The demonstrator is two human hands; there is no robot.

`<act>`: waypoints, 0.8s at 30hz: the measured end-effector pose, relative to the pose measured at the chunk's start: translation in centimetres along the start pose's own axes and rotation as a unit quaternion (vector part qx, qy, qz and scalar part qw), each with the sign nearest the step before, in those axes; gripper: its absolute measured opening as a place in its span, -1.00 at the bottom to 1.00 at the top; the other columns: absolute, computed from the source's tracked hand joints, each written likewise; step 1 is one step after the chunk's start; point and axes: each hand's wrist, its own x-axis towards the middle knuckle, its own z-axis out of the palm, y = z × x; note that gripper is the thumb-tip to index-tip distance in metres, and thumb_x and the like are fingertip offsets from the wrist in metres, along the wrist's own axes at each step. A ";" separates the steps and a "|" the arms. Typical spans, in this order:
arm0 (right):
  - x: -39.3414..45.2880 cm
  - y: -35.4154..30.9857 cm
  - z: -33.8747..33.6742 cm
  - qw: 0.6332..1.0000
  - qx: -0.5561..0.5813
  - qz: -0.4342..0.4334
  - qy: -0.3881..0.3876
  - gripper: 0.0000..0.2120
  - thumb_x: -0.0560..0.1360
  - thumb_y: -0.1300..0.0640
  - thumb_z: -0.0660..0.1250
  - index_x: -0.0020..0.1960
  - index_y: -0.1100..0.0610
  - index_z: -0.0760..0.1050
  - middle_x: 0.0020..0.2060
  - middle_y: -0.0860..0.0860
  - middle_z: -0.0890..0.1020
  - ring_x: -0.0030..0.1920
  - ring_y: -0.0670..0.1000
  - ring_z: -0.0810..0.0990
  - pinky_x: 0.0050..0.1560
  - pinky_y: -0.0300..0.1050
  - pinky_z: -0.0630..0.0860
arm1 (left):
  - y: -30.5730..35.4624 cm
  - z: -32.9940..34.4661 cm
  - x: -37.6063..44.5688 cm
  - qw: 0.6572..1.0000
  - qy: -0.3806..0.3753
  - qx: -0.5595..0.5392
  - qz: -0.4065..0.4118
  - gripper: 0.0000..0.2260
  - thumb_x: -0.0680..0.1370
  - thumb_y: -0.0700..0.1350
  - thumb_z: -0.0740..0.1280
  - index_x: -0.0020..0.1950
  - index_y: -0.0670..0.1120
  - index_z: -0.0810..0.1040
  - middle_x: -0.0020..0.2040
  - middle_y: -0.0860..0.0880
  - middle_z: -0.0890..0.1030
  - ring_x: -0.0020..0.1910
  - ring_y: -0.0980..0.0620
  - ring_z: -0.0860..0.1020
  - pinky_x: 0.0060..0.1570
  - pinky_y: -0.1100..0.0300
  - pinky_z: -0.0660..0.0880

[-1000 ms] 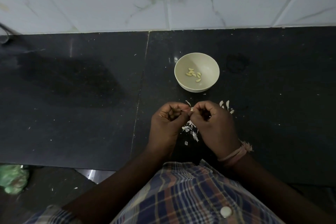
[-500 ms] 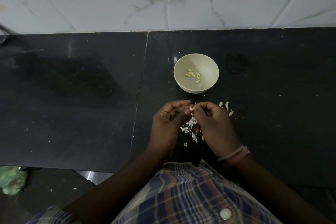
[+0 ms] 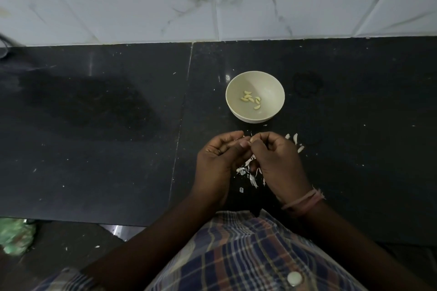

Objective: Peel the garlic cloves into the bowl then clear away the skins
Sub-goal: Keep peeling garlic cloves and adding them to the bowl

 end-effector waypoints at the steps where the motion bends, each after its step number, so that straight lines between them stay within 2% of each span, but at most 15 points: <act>1: 0.0 0.0 0.0 1.000 0.002 0.002 0.001 -0.86 0.60 0.23 0.31 -0.08 0.29 0.56 -0.35 0.21 0.64 -0.46 0.03 0.52 -0.46 -0.19 0.46 | 0.1 0.0 0.0 1.000 0.000 -0.018 -0.011 -0.77 0.53 -0.39 0.37 0.18 -0.28 0.58 0.02 -0.27 0.70 0.02 -0.13 0.70 0.05 0.09 0.66; 5: 0.2 0.5 -0.3 1.000 0.011 0.008 0.016 -0.87 0.60 0.20 0.30 -0.09 0.22 0.56 -0.46 -0.03 0.59 -0.46 0.02 0.55 -0.40 -0.16 0.48 | 0.4 -0.2 0.2 0.997 -0.008 -0.073 -0.032 -0.70 0.47 -0.32 0.39 0.21 -0.22 0.57 0.10 -0.24 0.69 0.05 -0.09 0.70 0.01 0.17 0.65; 7: 0.3 0.8 -0.5 0.999 0.001 0.002 0.035 -0.89 0.60 0.21 0.31 -0.08 0.19 0.56 -0.44 -0.03 0.60 -0.42 -0.01 0.59 -0.34 -0.16 0.53 | 0.4 -0.4 0.4 0.996 -0.002 -0.082 -0.037 -0.69 0.47 -0.31 0.38 0.22 -0.19 0.58 0.12 -0.22 0.69 0.04 -0.06 0.70 -0.05 0.22 0.64; 10: 0.4 0.8 -0.9 0.999 0.000 -0.006 0.039 -0.96 0.58 0.26 0.32 -0.02 0.20 0.56 -0.27 0.08 0.69 -0.33 0.02 0.66 -0.24 -0.07 0.62 | 0.3 -0.5 0.5 0.995 0.001 -0.083 -0.046 -0.67 0.45 -0.30 0.39 0.23 -0.19 0.57 0.09 -0.20 0.70 -0.02 -0.03 0.71 -0.11 0.24 0.63; 13: 0.3 0.8 -0.9 0.999 -0.008 -0.030 0.030 -0.85 0.56 0.36 0.32 0.06 0.17 0.54 -0.15 0.13 0.70 -0.23 0.07 0.71 -0.19 -0.11 0.65 | 0.2 -0.7 0.5 0.996 -0.003 -0.080 -0.043 -0.66 0.45 -0.31 0.39 0.23 -0.20 0.57 0.09 -0.20 0.70 -0.04 -0.02 0.71 -0.10 0.24 0.64; 15: 0.3 1.1 -0.9 0.996 -0.052 -0.054 0.048 -0.82 0.55 0.37 0.28 0.01 0.12 0.56 -0.13 0.08 0.69 -0.17 0.05 0.72 -0.11 0.00 0.68 | 0.2 -0.9 0.6 0.996 -0.003 -0.075 -0.044 -0.65 0.44 -0.31 0.39 0.23 -0.19 0.57 0.10 -0.20 0.70 -0.02 -0.01 0.71 -0.08 0.24 0.64; 16: 0.2 1.2 -1.0 0.993 -0.076 -0.067 0.059 -0.82 0.55 0.34 0.26 -0.04 0.09 0.56 -0.15 0.04 0.69 -0.15 0.04 0.72 -0.08 0.07 0.68 | 0.3 -1.0 0.6 0.996 -0.003 -0.074 -0.045 -0.65 0.44 -0.32 0.40 0.23 -0.19 0.58 0.10 -0.19 0.70 -0.02 -0.01 0.70 -0.07 0.24 0.64; 18: -0.1 1.4 -1.0 0.990 -0.088 -0.081 0.078 -0.90 0.54 0.16 0.27 -0.09 0.04 0.55 -0.18 0.03 0.68 -0.14 0.03 0.71 -0.06 0.18 0.66 | 0.3 -1.2 0.7 0.996 -0.006 -0.073 -0.045 -0.64 0.44 -0.32 0.40 0.24 -0.20 0.58 0.08 -0.17 0.71 -0.03 -0.01 0.70 -0.07 0.23 0.64; 20: -0.3 1.3 -0.8 0.990 -0.074 -0.076 0.091 -0.85 0.56 -0.03 0.31 -0.07 0.03 0.56 -0.19 0.02 0.69 -0.15 0.01 0.72 -0.07 0.22 0.65 | 0.3 -1.3 0.8 0.996 -0.012 -0.070 -0.045 -0.62 0.43 -0.34 0.40 0.25 -0.19 0.58 0.05 -0.14 0.71 -0.04 0.00 0.70 -0.08 0.23 0.63; 22: -0.4 1.3 -0.8 0.986 -0.104 -0.090 0.091 -0.77 0.60 -0.05 0.34 -0.11 0.10 0.57 -0.24 -0.01 0.71 -0.18 -0.07 0.72 -0.08 0.17 0.66 | 0.3 -1.4 0.9 0.997 -0.017 -0.068 -0.044 -0.61 0.43 -0.35 0.39 0.26 -0.18 0.58 0.02 -0.10 0.71 -0.04 0.01 0.69 -0.09 0.23 0.63; 24: -0.3 1.5 -0.8 0.979 -0.149 -0.099 0.093 -0.80 0.58 0.01 0.40 -0.14 0.11 0.57 -0.25 -0.04 0.70 -0.19 -0.10 0.70 -0.09 0.11 0.64 | 0.2 -1.5 0.9 0.997 -0.023 -0.063 -0.044 -0.60 0.44 -0.36 0.39 0.27 -0.17 0.57 -0.02 -0.09 0.70 -0.06 0.02 0.69 -0.08 0.22 0.62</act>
